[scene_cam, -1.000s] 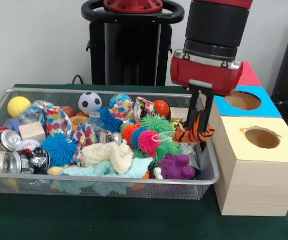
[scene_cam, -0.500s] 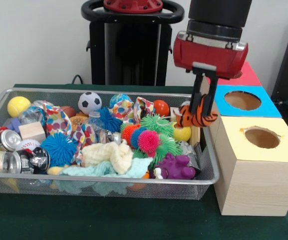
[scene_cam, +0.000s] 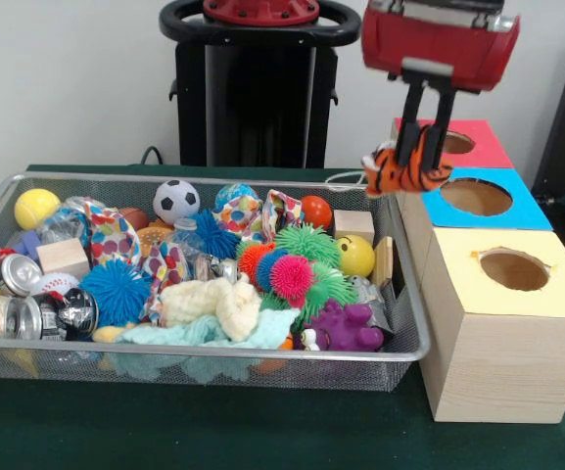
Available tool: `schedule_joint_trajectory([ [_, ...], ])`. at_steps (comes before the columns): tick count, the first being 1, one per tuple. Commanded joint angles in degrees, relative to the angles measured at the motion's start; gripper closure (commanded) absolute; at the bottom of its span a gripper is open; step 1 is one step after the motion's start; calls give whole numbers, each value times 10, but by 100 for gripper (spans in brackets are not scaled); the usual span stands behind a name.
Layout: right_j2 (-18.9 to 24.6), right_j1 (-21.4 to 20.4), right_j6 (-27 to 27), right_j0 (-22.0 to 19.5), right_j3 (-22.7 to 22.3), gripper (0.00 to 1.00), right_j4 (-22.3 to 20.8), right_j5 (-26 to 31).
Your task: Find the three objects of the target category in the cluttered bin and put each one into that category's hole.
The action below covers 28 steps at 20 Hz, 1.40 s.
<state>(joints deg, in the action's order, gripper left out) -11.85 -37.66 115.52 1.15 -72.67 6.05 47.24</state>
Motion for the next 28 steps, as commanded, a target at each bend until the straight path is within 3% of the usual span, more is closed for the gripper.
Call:
schedule_joint_trajectory([
  [1,24,4,62,3,63,100,-3,114],
  [7,16,-9,86,17,60,100,0,141],
  [10,9,-18,105,30,26,100,2,115],
  [16,2,-21,120,42,8,100,3,101],
  [28,1,-9,126,45,12,100,7,89],
])
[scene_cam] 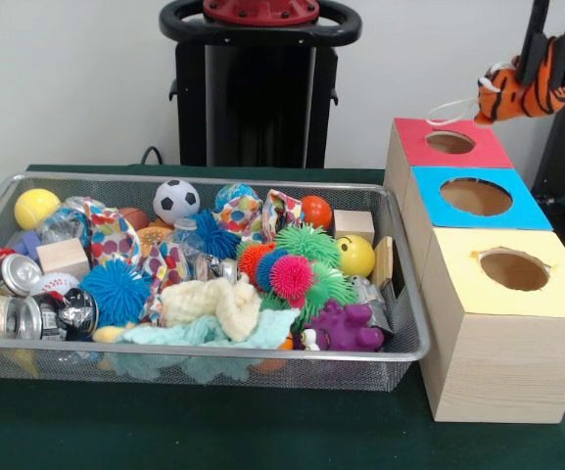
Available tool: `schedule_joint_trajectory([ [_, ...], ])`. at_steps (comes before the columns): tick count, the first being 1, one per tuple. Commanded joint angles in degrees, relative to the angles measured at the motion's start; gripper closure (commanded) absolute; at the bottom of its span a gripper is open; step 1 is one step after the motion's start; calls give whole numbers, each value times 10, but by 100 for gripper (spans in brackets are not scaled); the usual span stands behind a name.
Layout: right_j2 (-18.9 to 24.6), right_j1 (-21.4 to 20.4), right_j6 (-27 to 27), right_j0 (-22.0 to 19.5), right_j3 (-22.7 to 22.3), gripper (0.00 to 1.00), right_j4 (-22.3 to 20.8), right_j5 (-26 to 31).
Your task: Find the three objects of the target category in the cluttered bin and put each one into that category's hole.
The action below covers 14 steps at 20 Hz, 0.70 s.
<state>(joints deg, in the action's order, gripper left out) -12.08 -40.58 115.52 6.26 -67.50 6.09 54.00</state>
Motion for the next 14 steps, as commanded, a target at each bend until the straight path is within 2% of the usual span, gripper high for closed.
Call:
schedule_joint_trajectory([
  [1,4,21,125,-7,-41,100,7,19],
  [7,10,28,122,-12,-52,100,10,-5],
  [14,8,17,129,-7,-92,100,15,-19],
])
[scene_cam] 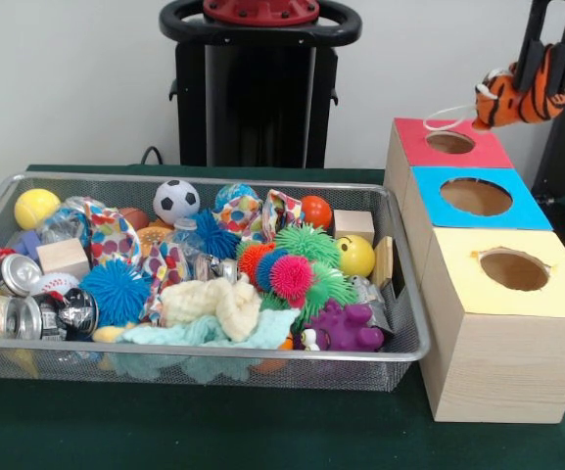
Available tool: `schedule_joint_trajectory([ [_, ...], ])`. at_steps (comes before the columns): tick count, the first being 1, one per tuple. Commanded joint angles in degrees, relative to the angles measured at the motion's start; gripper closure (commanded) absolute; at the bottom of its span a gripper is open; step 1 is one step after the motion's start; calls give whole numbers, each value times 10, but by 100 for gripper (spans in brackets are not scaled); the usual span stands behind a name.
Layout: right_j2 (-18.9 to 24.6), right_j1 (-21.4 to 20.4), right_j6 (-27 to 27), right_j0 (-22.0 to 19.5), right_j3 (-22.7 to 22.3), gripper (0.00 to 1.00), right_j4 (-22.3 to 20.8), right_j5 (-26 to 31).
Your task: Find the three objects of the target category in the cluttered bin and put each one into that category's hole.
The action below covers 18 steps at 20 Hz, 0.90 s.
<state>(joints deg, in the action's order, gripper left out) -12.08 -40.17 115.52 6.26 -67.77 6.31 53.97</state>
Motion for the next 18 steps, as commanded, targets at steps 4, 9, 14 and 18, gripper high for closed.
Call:
schedule_joint_trajectory([
  [4,8,9,131,-5,-106,100,18,-26],
  [9,8,9,154,2,-138,100,36,-38],
  [14,8,7,159,6,-178,100,51,-54],
  [18,6,-4,169,23,-223,100,65,-87],
])
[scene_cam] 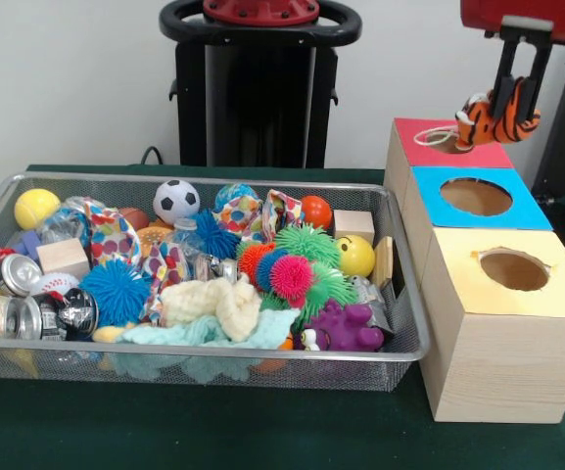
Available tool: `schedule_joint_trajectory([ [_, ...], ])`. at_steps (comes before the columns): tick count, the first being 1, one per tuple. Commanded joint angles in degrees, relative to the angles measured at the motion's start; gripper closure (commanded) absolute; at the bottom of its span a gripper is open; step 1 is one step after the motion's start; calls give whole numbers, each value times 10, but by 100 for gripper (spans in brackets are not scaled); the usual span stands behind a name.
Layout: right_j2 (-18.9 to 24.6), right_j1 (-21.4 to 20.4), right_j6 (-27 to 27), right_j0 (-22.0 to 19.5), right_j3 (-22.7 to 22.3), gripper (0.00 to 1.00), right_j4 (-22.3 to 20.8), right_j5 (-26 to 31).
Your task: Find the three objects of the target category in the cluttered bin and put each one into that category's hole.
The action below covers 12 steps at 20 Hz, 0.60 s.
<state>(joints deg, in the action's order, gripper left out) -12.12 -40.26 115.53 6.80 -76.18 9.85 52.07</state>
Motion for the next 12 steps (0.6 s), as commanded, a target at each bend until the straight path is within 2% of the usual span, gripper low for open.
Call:
schedule_joint_trajectory([
  [1,6,-5,170,21,-147,100,33,-74],
  [6,3,-20,180,42,-192,100,56,-97],
  [12,-23,-32,204,78,-225,100,68,-104],
])
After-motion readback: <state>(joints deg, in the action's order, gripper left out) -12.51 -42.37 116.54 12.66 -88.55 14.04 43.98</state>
